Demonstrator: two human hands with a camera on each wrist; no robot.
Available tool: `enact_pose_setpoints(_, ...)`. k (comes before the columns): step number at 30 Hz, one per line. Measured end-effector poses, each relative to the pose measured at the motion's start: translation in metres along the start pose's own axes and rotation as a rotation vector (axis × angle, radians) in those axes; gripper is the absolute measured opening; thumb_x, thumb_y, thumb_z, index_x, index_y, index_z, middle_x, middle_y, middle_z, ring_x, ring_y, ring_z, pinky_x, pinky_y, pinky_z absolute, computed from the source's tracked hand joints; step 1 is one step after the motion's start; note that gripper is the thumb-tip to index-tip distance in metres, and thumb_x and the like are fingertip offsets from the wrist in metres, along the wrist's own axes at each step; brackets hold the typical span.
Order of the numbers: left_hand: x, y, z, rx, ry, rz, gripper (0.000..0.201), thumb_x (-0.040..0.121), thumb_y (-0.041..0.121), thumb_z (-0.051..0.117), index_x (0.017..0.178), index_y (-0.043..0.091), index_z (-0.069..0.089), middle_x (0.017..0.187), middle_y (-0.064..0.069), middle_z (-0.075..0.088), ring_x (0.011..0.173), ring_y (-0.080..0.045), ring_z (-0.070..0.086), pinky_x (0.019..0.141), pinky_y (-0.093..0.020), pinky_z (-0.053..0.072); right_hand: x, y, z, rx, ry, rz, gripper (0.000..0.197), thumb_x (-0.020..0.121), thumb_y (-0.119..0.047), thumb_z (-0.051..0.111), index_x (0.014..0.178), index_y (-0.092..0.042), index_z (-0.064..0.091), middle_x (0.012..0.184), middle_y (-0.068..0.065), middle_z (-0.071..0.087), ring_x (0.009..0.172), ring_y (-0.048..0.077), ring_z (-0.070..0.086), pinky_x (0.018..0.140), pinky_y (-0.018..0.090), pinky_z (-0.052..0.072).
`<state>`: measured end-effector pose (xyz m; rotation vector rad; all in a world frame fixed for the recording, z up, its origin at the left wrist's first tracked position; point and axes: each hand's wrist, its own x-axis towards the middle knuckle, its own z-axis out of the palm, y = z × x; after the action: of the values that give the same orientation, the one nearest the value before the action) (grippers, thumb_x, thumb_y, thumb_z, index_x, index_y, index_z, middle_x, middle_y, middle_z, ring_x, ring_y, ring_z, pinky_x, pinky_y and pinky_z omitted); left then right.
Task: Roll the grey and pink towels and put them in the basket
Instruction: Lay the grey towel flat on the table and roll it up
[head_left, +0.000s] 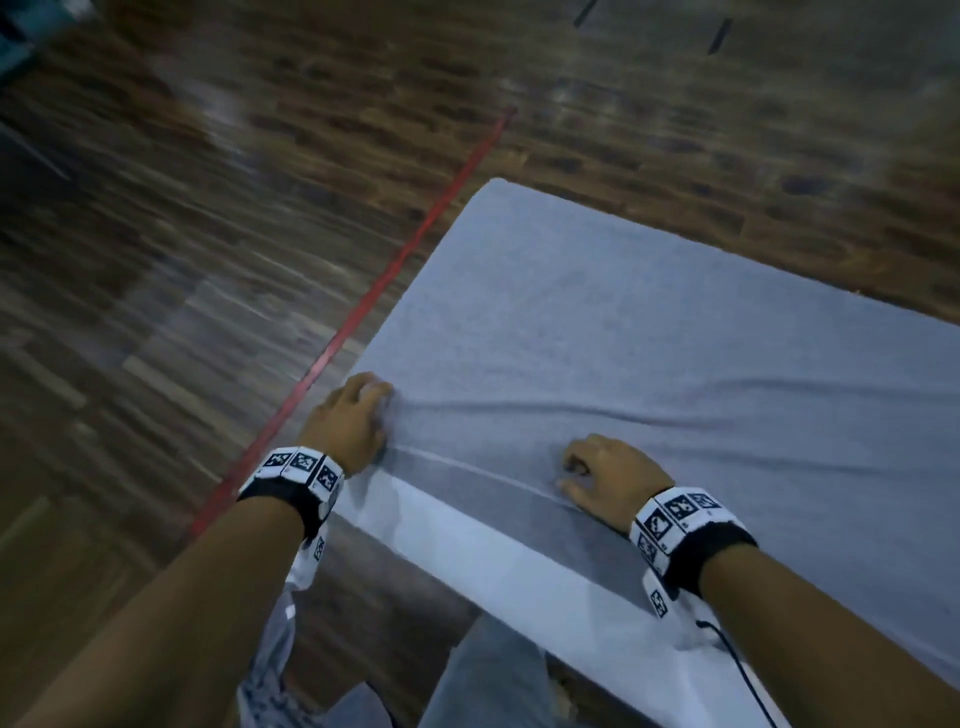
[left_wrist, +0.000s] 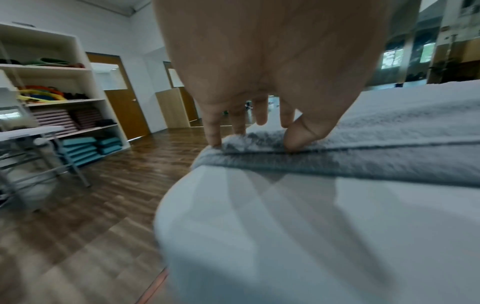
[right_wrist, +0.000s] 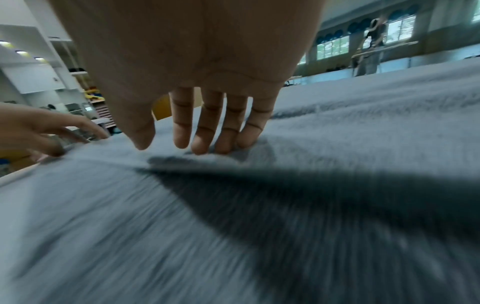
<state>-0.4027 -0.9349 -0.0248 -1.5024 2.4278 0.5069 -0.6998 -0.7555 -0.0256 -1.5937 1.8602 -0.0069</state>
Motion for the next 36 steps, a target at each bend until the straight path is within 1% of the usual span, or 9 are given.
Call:
enact_pose_setpoints(3, -0.039, -0.010, 0.016, -0.017, -0.007, -0.050, 0.062, 0.084, 0.011, 0.062, 0.141, 0.021, 0.040, 0.154, -0.004, 0.031, 0.138, -0.028, 0.034, 0.113, -0.044, 0.033, -0.021, -0.017, 0.034, -0.057, 0.017, 0.005, 0.036, 0.086, -0.050, 0.057, 0.111, -0.023, 0.054, 0.114, 0.001, 0.052, 0.106, 0.024, 0.051, 0.090, 0.036, 0.046)
enact_pose_setpoints(7, -0.070, -0.009, 0.019, -0.043, 0.023, -0.098, 0.065, 0.084, 0.002, 0.057, 0.142, 0.023, 0.039, 0.153, -0.001, 0.033, 0.135, -0.028, 0.037, 0.109, -0.038, 0.035, -0.048, -0.030, 0.057, -0.083, 0.090, 0.113, 0.039, 0.088, -0.038, 0.057, 0.123, -0.023, 0.049, 0.120, 0.004, 0.048, 0.109, 0.027, 0.050, 0.088, 0.038, 0.048)
enact_pose_setpoints(11, -0.081, -0.013, 0.013, -0.036, 0.050, -0.105, 0.063, 0.086, 0.002, 0.053, 0.142, 0.025, 0.038, 0.156, -0.002, 0.023, 0.132, -0.031, 0.039, 0.105, -0.040, 0.040, -0.062, -0.038, 0.061, -0.129, 0.142, 0.182, 0.032, 0.091, -0.030, 0.053, 0.122, -0.023, 0.048, 0.119, 0.006, 0.045, 0.109, 0.028, 0.048, 0.082, 0.037, 0.050)
enact_pose_setpoints(14, -0.076, -0.022, 0.013, -0.049, 0.101, -0.098, 0.054, 0.086, 0.001, 0.051, 0.135, 0.022, 0.044, 0.147, -0.008, 0.032, 0.122, -0.035, 0.046, 0.097, -0.043, 0.044, -0.066, -0.041, 0.062, -0.156, 0.163, 0.235, 0.024, 0.092, -0.028, 0.052, 0.115, -0.021, 0.049, 0.116, 0.007, 0.045, 0.101, 0.029, 0.052, 0.076, 0.035, 0.048)
enact_pose_setpoints(22, -0.038, -0.069, 0.014, -0.017, 0.137, 0.148, 0.024, 0.092, 0.010, 0.054, 0.113, 0.012, 0.064, 0.115, -0.012, 0.059, 0.106, -0.034, 0.053, 0.090, -0.043, 0.046, -0.061, -0.053, 0.072, -0.165, 0.223, 0.414, 0.018, 0.094, -0.029, 0.049, 0.106, -0.016, 0.054, 0.106, 0.009, 0.051, 0.091, 0.031, 0.055, 0.074, 0.035, 0.047)
enact_pose_setpoints(26, -0.039, -0.093, 0.010, -0.132, 0.191, 0.255, 0.012, 0.093, 0.013, 0.057, 0.102, 0.010, 0.064, 0.105, -0.010, 0.060, 0.098, -0.031, 0.054, 0.082, -0.039, 0.047, -0.066, -0.060, 0.073, -0.180, 0.290, 0.348, 0.013, 0.090, -0.030, 0.057, 0.096, -0.017, 0.055, 0.100, 0.007, 0.053, 0.091, 0.031, 0.053, 0.077, 0.036, 0.045)
enact_pose_setpoints(28, -0.047, -0.108, 0.010, -0.183, 0.224, 0.279, 0.009, 0.094, 0.015, 0.057, 0.101, 0.012, 0.062, 0.103, -0.008, 0.060, 0.094, -0.027, 0.053, 0.078, -0.033, 0.042, -0.070, -0.065, 0.072, -0.138, 0.293, 0.308, 0.013, 0.089, -0.030, 0.060, 0.087, -0.021, 0.050, 0.092, 0.003, 0.053, 0.086, 0.028, 0.054, 0.072, 0.033, 0.041)
enact_pose_setpoints(31, -0.064, -0.133, 0.011, -0.177, 0.190, 0.252, 0.010, 0.097, 0.021, 0.053, 0.101, 0.016, 0.060, 0.101, -0.007, 0.060, 0.090, -0.025, 0.054, 0.078, -0.035, 0.045, -0.075, -0.078, 0.074, 0.010, 0.211, 0.311, 0.016, 0.091, -0.032, 0.058, 0.084, -0.025, 0.045, 0.080, -0.002, 0.056, 0.072, 0.020, 0.054, 0.061, 0.030, 0.038)
enact_pose_setpoints(36, -0.095, -0.167, 0.024, -0.084, -0.005, 0.203, 0.007, 0.098, 0.025, 0.049, 0.098, 0.024, 0.056, 0.095, -0.004, 0.060, 0.083, -0.027, 0.058, 0.072, -0.037, 0.049, -0.077, -0.107, 0.086, 0.002, 0.092, 0.280, 0.009, 0.090, -0.033, 0.054, 0.087, -0.027, 0.048, 0.074, 0.002, 0.059, 0.066, 0.022, 0.055, 0.060, 0.032, 0.044)
